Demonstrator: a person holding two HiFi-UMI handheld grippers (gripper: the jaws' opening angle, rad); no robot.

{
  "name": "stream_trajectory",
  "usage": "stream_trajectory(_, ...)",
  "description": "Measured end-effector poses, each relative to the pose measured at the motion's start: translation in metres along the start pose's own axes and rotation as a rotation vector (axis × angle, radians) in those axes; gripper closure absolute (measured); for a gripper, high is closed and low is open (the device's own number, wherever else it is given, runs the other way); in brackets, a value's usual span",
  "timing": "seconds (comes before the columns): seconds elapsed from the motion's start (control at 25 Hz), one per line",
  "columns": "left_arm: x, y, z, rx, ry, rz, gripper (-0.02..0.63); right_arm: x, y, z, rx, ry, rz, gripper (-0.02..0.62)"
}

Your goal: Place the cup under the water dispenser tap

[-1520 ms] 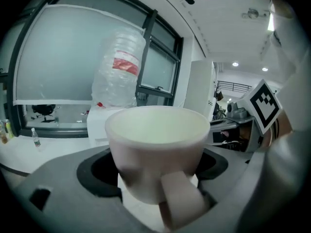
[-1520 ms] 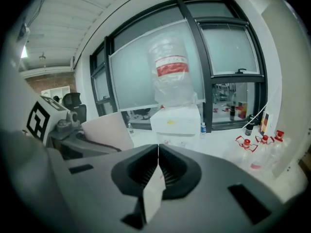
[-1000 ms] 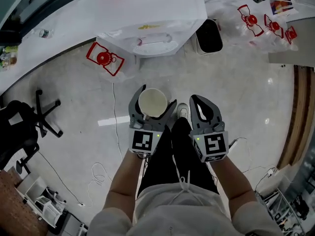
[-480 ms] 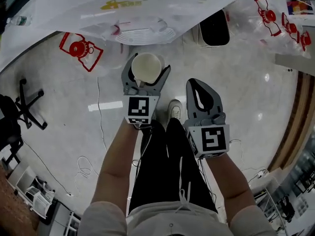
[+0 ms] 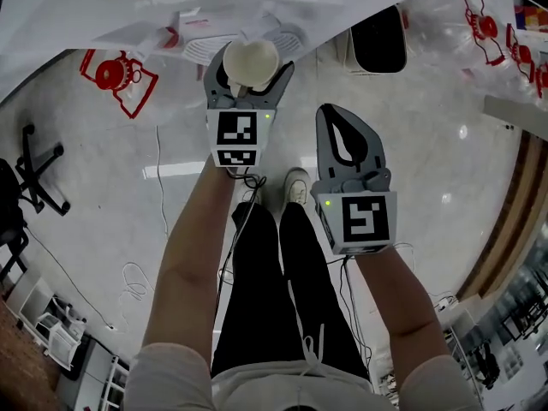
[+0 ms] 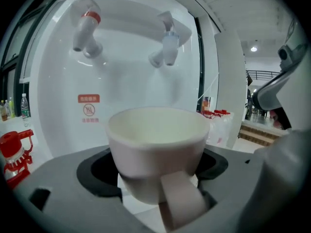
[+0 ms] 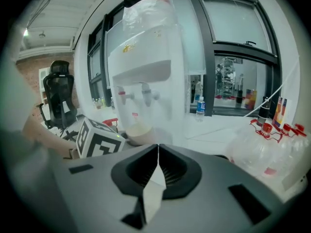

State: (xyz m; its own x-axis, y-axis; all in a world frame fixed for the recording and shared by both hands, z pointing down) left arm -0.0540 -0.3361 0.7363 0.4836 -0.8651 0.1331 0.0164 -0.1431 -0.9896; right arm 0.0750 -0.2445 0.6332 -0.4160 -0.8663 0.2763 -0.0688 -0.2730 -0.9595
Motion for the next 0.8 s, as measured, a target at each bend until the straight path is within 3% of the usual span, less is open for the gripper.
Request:
stream_trajectory(0.28, 0.023, -0.011, -0.003, 0.059, 0.018, -0.018, 0.153, 0.001, -0.001, 0.008, -0.003, 0.001, -0.003, 0.566)
stream_trajectory(0.44, 0.026, -0.015, 0.000, 0.080, 0.007, -0.027, 0.153, -0.006, -0.010, 0.014, -0.016, -0.007, -0.062, 0.566)
stream_trajectory(0.8, 0.026, -0.015, 0.000, 0.114, 0.018, -0.007, 0.152, -0.011, -0.020, 0.017, 0.014, -0.031, -0.037, 0.566)
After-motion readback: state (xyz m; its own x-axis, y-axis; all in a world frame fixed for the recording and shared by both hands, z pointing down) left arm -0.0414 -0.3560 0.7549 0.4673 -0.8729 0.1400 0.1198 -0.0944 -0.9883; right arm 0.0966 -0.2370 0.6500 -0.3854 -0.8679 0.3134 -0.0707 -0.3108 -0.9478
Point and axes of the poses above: the fingertips, and each gripper's own axes: x forward along the fingers, z to its right, y out of its top, the point moved 6 cm from there along -x, backward along the fingers, and after that the axes turned 15 degrees about z, right-handed, at the moved point
